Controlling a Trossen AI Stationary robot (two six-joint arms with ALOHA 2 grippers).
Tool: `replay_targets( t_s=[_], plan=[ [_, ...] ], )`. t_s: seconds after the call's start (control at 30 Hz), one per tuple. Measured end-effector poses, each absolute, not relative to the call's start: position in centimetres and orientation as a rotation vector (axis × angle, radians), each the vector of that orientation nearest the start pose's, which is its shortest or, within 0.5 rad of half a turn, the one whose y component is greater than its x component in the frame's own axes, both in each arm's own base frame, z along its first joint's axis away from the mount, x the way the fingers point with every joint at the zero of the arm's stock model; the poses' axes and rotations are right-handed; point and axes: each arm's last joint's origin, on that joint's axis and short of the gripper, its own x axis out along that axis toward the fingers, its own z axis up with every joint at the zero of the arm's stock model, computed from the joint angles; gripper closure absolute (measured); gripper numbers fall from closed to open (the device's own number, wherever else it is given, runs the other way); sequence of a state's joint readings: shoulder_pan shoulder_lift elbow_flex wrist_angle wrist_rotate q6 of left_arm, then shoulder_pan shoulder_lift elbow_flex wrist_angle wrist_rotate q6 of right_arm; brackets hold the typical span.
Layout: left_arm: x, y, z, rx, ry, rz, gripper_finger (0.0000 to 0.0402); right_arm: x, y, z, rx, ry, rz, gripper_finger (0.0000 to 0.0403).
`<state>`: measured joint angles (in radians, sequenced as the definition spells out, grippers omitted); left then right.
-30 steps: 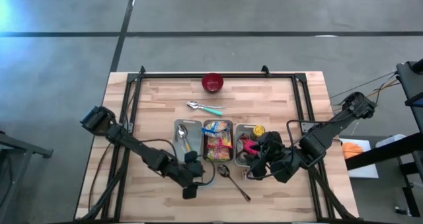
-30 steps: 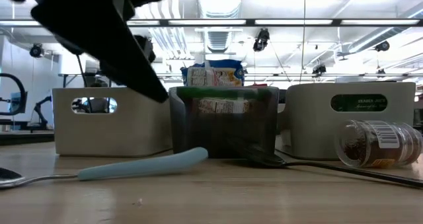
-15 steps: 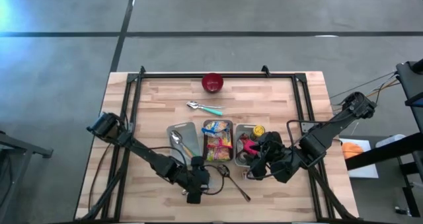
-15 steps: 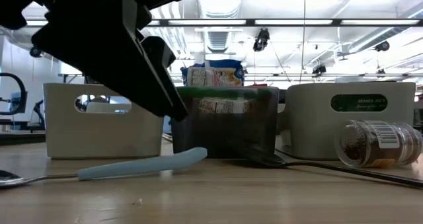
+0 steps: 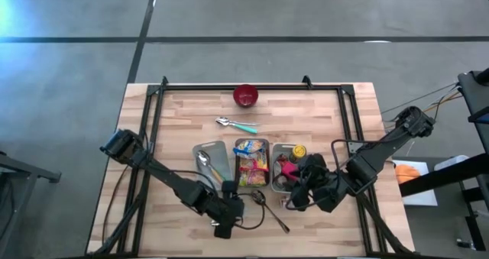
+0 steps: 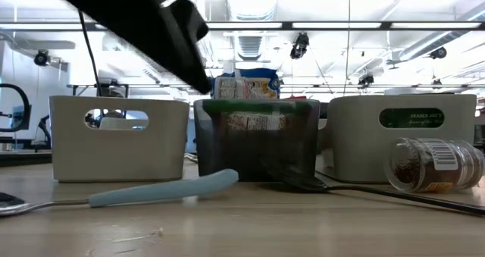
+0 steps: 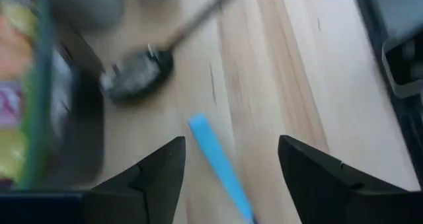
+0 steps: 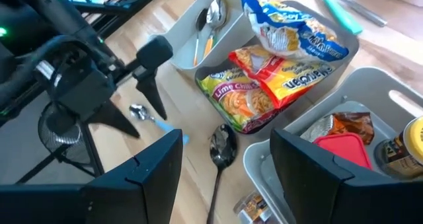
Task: Pick & Place Food Item
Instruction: Put the light blue spoon into the left gray bin
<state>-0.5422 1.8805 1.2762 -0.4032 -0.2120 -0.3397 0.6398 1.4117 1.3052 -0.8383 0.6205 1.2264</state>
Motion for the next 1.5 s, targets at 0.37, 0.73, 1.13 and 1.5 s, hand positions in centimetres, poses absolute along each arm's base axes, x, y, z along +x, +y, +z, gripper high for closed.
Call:
replay_targets(
  t_s=[0.37, 0.73, 1.13, 1.5],
  plan=[
    [33.3, -19.9, 18.8, 0.012, 1.049, -0.215, 0.0248, 23.4, 15.8, 32.3, 0.607, 0.655, -0.403, 0.0178],
    [33.9, -20.4, 16.9, -0.201, 1.077, -0.091, 0.0169, 23.3, 16.1, 32.4, 0.644, 0.648, -0.401, 0.0178],
    [34.4, -20.5, 12.3, -0.16, 1.152, 0.032, 0.0135, 23.4, 16.2, 32.5, 0.674, 0.63, -0.395, 0.0178],
    [34.1, -20.4, 11.4, -0.027, 1.204, -0.019, 0.0267, 23.4, 16.3, 32.6, 0.695, 0.624, -0.39, 0.0178]
  ],
)
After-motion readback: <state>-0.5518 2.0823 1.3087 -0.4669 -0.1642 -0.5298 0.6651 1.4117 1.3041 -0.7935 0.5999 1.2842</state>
